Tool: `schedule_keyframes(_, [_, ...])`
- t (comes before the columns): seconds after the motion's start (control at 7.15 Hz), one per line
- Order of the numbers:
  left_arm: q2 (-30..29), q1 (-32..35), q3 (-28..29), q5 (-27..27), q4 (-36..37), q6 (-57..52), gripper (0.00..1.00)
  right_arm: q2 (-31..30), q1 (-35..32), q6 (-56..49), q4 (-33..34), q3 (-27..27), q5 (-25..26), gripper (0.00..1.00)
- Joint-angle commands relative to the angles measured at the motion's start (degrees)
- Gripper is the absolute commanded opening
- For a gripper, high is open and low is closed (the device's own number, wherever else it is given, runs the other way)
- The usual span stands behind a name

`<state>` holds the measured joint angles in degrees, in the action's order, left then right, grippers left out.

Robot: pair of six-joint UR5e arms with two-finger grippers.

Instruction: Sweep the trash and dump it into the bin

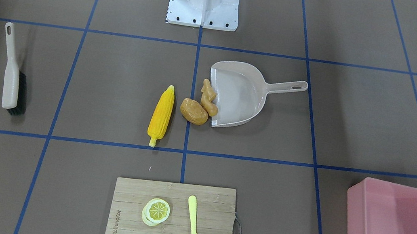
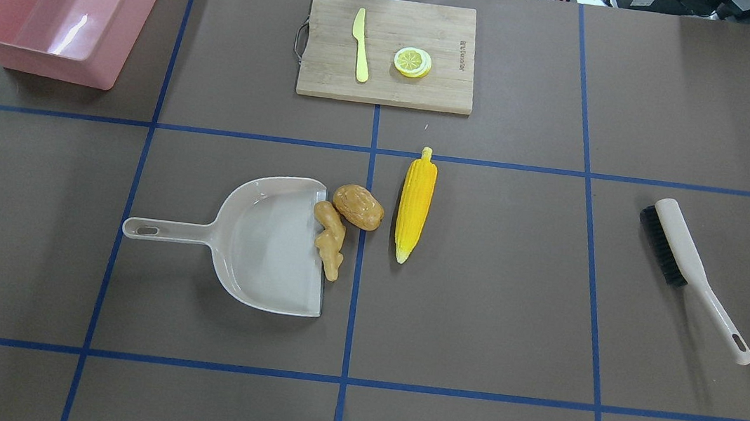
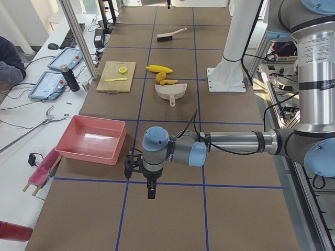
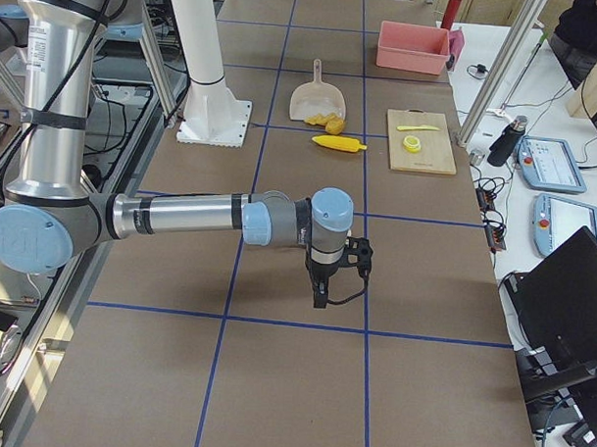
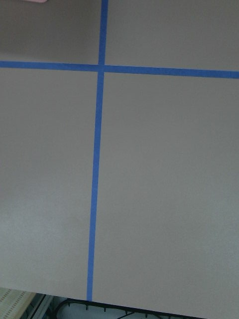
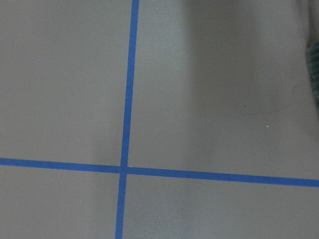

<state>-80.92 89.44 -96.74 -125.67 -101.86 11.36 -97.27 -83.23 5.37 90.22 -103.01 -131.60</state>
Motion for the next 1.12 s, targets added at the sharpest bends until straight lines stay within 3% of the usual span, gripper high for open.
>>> schedule_keyframes(0.0, [1.1,0.0,-0.6,-0.4,0.0,0.0,0.98,0.1,-1.3,-0.1,0.4,0.0,-0.8,1.0])
schedule_keyframes(0.56, [1.2,-0.1,-2.7,-0.4,-1.1,0.4,0.98,-0.1,-1.8,0.0,1.0,0.0,-0.8,1.0])
schedule_keyframes(0.84, [1.3,-4.7,-5.6,-1.7,-8.7,0.1,0.98,-0.1,-2.3,0.9,1.0,-0.1,-0.8,1.0])
schedule_keyframes(0.98, [1.5,-9.8,-7.7,-5.6,-9.8,0.0,0.98,-0.5,-3.2,1.0,1.0,-0.6,-0.9,1.0])
